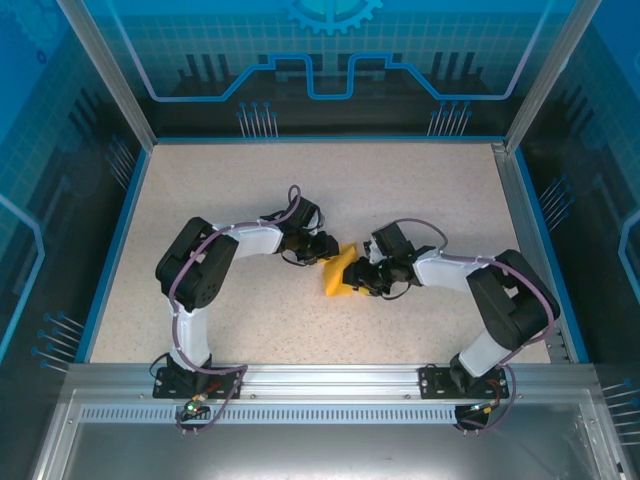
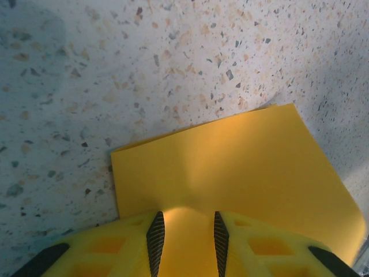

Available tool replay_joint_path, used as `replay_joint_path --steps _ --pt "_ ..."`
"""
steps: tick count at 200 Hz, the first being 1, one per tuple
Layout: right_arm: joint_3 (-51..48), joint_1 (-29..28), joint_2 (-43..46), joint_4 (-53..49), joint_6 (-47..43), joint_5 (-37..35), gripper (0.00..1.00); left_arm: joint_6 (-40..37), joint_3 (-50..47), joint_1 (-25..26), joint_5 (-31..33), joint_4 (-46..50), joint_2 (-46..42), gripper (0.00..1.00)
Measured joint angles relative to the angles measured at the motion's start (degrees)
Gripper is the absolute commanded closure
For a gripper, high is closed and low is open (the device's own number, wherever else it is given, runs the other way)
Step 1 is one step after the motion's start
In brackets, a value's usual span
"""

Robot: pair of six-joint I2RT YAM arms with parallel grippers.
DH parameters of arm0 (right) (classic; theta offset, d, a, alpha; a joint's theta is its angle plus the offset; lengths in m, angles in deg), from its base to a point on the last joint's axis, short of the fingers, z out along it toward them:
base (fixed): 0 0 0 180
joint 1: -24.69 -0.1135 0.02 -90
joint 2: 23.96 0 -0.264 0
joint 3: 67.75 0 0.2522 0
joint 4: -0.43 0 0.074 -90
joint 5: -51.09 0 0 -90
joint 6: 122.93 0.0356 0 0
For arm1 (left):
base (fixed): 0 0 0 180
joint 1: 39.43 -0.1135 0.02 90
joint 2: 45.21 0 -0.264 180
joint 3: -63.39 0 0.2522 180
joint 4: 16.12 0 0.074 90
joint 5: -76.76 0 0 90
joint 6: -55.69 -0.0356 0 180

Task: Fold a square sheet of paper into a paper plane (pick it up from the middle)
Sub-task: Third fold the triangle at the center of the table.

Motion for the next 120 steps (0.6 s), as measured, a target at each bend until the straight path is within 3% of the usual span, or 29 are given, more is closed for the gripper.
replay_joint_path --steps 77,120 --pt "4.52 2.40 -4.17 0.44 -4.00 0.85 0.39 -0.02 -0.04 0.00 0.00 -0.02 0.00 0.66" --pt "2.71 2.60 -1.57 3.41 -4.02 2.19 0.34 0.00 -0.17 0.00 0.00 -0.22 0.00 0.66"
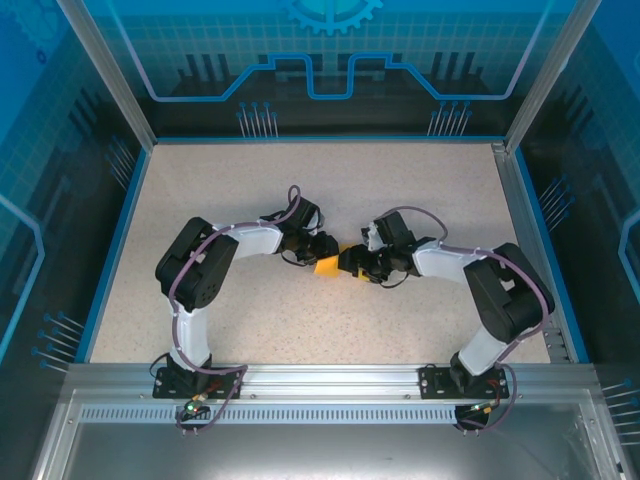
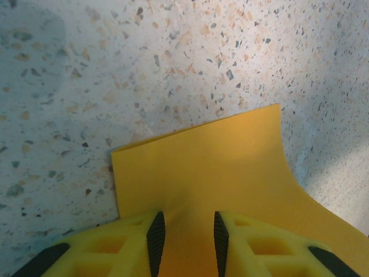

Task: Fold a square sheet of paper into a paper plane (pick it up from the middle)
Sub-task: Third fold the triangle at the center of the table.

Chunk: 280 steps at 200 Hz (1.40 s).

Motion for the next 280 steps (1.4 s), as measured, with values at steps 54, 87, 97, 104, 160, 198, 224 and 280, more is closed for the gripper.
replay_joint_path --steps 54,87,97,104,160,198,224,280 --pt "-3.54 0.00 2.29 6.19 0.96 2.69 0.30 -0.02 0.02 0.00 0.00 0.02 0.00 0.66" --pt "-6.14 0.00 2.99 9.22 2.03 3.45 0.29 -0.02 0.02 0.00 0.00 0.04 0.00 0.67" --pt "-6.97 0.00 3.72 9.64 2.32 3.74 0.29 -0.02 0.02 0.00 0.00 0.04 0.00 0.67" --pt "-7.43 0.00 4.28 9.84 2.43 3.98 0.29 -0.02 0.02 0.00 0.00 0.04 0.00 0.67" --pt "-9.55 0.02 7.08 12.96 3.56 5.84 0.30 -0.02 0.02 0.00 0.00 0.04 0.00 0.66" --pt "-9.62 0.13 7.65 11.91 3.93 5.29 0.33 -0.02 0.02 0.00 0.00 0.02 0.00 0.66" --pt "-9.60 0.48 7.74 8.74 3.72 3.72 0.40 -0.02 0.02 0.00 -0.02 0.02 -0.02 0.66" --pt "-6.25 2.14 2.75 3.54 2.05 2.43 0.68 -0.26 -2.36 0.02 0.02 -0.85 -1.95 0.64"
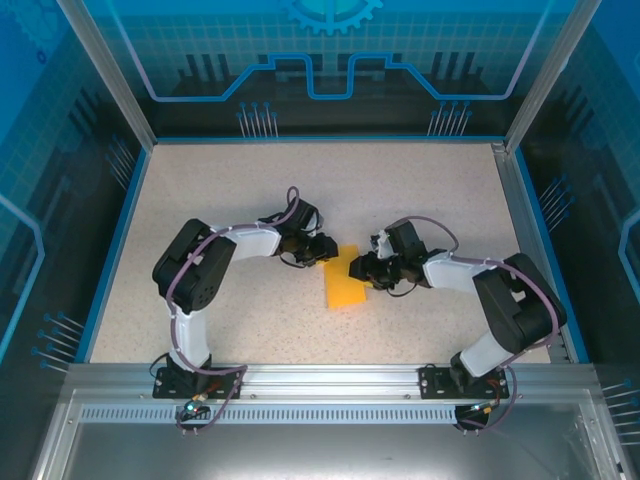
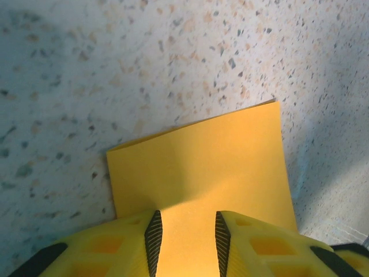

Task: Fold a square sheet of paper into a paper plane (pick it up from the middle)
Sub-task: Third fold the triangle at the center of the table.

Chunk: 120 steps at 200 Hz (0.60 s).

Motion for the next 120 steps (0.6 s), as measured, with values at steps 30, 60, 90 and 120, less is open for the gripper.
replay_joint_path --steps 30,60,90,120 --pt "3.26 0.00 -2.67 -2.89 -0.96 -0.22 0.78 -0.66 -4.61 0.26 0.74 -0.02 -4.22 0.58" --pt "5.70 0.07 -4.70 -4.79 -2.25 0.11 0.86 -3.26 -9.64 1.57 2.67 0.44 -11.32 0.51" --pt "6.23 0.09 -6.58 -5.35 -2.25 0.94 0.89 -6.84 -11.50 6.43 7.19 1.77 -17.70 0.45" --pt "6.23 0.09 -6.73 -5.77 -2.23 0.94 0.90 -10.75 -12.63 14.12 12.04 3.80 -22.58 0.39"
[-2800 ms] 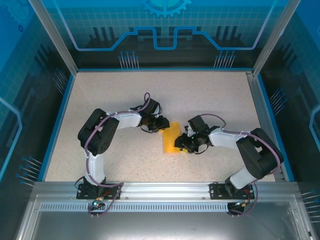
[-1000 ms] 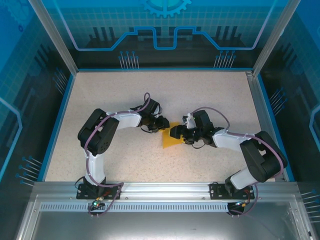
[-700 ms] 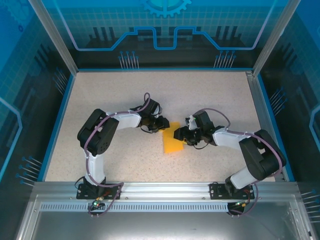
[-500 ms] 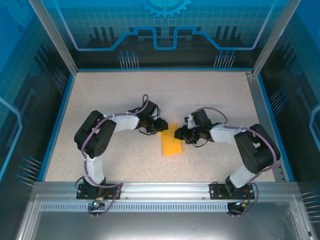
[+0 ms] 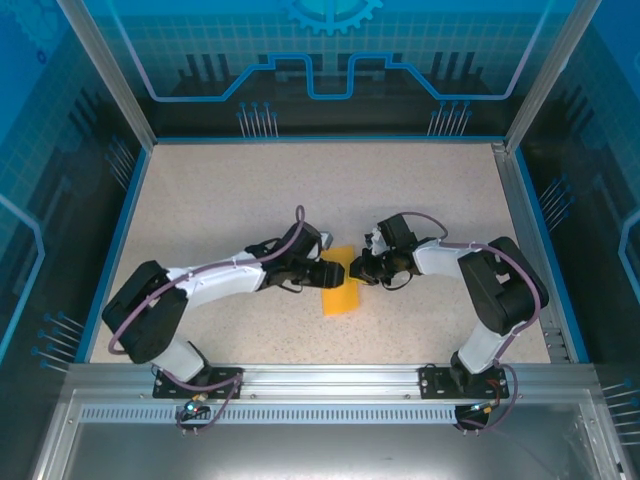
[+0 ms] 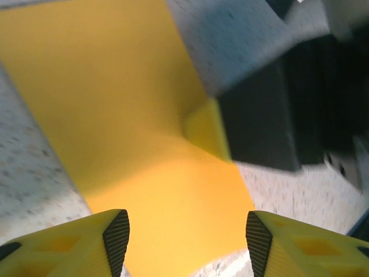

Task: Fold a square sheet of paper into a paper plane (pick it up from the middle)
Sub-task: Third fold the triangle at the center of the table.

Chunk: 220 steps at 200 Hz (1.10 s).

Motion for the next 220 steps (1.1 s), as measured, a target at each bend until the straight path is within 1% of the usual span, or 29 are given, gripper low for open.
replay_joint_path --steps 38,69,98,149,169,204,220 --pt "0.02 0.00 0.00 0.00 0.28 0.50 0.89 -4.68 0.02 10.84 7.56 4.07 -1.01 0.35" --pt "0.26 0.17 -0.02 -0.28 0.72 0.90 0.89 -6.82 2.49 17.00 13.75 6.95 1.53 0.33" --pt "0.55 0.28 0.00 -0.35 1.09 1.05 0.88 -7.10 5.79 20.13 19.26 7.43 6.38 0.32" --pt "0.55 0.28 0.00 -0.37 1.31 1.25 0.88 -7.04 9.33 21.59 26.56 8.76 11.39 0.33" --pt "0.55 0.28 0.00 -0.35 1.33 1.33 0.87 -6.93 10.47 21.99 29.09 9.29 12.52 0.38" --pt "0.55 0.37 0.00 -0.37 1.33 1.51 0.87 -6.14 10.58 22.05 32.24 10.38 12.87 0.57" --pt "0.55 0.42 -0.02 -0.39 1.33 1.51 0.87 -6.03 10.58 22.05 33.16 10.47 12.87 0.64"
